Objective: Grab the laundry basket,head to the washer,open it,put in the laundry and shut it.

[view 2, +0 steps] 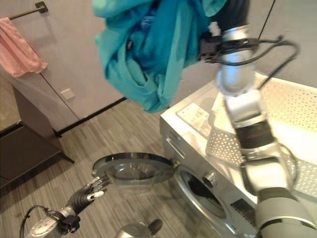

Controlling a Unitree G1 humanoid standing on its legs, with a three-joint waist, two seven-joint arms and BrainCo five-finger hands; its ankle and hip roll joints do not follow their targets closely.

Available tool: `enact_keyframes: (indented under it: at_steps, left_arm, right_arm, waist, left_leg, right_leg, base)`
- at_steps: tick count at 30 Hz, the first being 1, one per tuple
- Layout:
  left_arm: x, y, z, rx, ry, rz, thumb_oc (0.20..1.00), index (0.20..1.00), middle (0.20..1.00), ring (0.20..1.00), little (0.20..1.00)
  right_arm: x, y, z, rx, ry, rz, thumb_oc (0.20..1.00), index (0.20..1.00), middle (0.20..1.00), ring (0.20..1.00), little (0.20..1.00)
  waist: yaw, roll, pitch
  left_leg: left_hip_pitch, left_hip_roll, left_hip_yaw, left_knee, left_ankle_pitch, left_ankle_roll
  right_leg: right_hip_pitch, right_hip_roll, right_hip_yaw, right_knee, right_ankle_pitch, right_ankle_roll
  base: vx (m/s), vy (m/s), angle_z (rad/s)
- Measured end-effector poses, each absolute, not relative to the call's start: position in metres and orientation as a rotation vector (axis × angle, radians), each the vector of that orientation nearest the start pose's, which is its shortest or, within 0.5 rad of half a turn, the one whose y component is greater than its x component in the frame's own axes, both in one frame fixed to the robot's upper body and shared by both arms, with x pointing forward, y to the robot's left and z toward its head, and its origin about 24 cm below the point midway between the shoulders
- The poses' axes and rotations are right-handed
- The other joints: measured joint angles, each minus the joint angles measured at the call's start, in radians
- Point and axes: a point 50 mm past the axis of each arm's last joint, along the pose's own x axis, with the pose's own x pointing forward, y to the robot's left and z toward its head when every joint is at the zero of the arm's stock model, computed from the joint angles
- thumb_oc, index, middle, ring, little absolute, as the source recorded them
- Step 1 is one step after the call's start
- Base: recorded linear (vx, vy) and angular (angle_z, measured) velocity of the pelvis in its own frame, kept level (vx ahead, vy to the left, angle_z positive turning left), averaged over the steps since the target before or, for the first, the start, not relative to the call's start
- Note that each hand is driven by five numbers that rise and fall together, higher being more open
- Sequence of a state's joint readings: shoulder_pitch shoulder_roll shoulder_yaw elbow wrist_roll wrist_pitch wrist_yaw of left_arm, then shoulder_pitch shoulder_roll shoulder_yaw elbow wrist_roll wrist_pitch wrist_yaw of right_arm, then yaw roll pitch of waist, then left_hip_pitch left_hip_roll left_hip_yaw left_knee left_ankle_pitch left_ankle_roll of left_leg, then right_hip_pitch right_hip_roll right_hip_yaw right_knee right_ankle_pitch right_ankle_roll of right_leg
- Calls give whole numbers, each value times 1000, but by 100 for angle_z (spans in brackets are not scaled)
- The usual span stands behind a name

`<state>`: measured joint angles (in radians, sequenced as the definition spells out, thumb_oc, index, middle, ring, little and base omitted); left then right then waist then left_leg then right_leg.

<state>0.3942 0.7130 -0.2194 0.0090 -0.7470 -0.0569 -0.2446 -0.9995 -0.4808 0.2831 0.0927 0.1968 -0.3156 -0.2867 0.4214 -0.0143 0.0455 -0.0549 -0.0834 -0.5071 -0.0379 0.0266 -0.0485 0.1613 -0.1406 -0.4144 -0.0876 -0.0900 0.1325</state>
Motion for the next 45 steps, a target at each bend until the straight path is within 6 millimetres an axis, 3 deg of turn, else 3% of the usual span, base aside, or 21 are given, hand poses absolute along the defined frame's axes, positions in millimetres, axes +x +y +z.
enact_keyframes:
  at_steps: [3,11,20,24,33,36,38,42,45]
  left_arm:
    - [150,254,7,-157,379,-224,1000,1000,1000,1000,1000]
    - [161,260,51,-187,145,-189,1000,1000,1000,1000,1000]
    - [174,263,68,-235,-28,-74,1000,1000,1000,1000,1000]
    - [179,260,70,-246,-56,-67,1000,1000,1000,1000,1000]
    - [181,261,72,-207,-79,-48,1000,1000,1000,1000,1000]
    - [181,264,66,-221,-68,-13,1000,1000,1000,1000,1000]
    - [175,269,49,-243,-7,52,1000,1000,1000,1000,1000]
    - [162,281,32,-237,84,135,1000,1000,1000,1000,1000]
    - [149,287,20,-242,146,183,1000,1000,1000,1000,1000]
  right_arm:
    - [307,-99,319,-154,-1102,260,200,200,200,200,200]
    - [314,-74,256,8,-821,465,200,200,200,200,200]
    - [318,-61,241,81,-736,508,200,200,200,200,200]
    - [317,-54,229,108,-667,554,200,200,200,200,200]
    - [317,-51,230,169,-649,566,200,200,200,200,200]
    - [310,-31,213,427,-523,671,200,200,200,200,200]
    - [293,2,186,599,-305,855,200,200,200,200,200]
    - [261,27,173,704,-161,1051,200,200,200,200,200]
    - [252,32,171,764,-132,1112,200,200,200,200,200]
  waist:
    - [15,-18,-3]
    - [56,-21,1]
    - [91,-26,2]
    - [94,-27,2]
    - [93,-27,2]
    - [84,-26,2]
    - [81,-30,4]
    - [84,-37,14]
    - [89,-35,21]
  left_leg:
    - [3,-3,0,-1,0,0]
    - [20,-10,-12,1,-1,0]
    - [15,-20,-44,1,0,-1]
    - [15,-24,-55,1,0,-1]
    - [13,-28,-47,0,-1,-1]
    - [14,-28,-41,-1,-1,-1]
    - [14,-27,-29,-1,-1,-1]
    - [13,-28,-29,-3,-1,0]
    - [13,-30,-28,-3,-2,0]
  right_leg:
    - [4,-2,-1,1,-4,-1]
    - [30,-5,-16,0,-10,1]
    - [40,-8,-50,2,-16,3]
    - [45,-9,-62,2,-21,4]
    - [40,-16,-58,2,-22,5]
    - [36,-18,-53,2,-22,5]
    - [33,-19,-38,2,-22,5]
    - [31,-21,-38,2,-23,5]
    - [30,-23,-38,2,-21,8]
  base:
    - [0,0,0]
    - [1,-7,5]
    - [5,-14,10]
    - [1,-2,9]
    - [-4,-2,-2]
    - [-18,-8,-7]
    - [-7,2,-14]
    - [-2,2,-2]
    - [0,0,0]
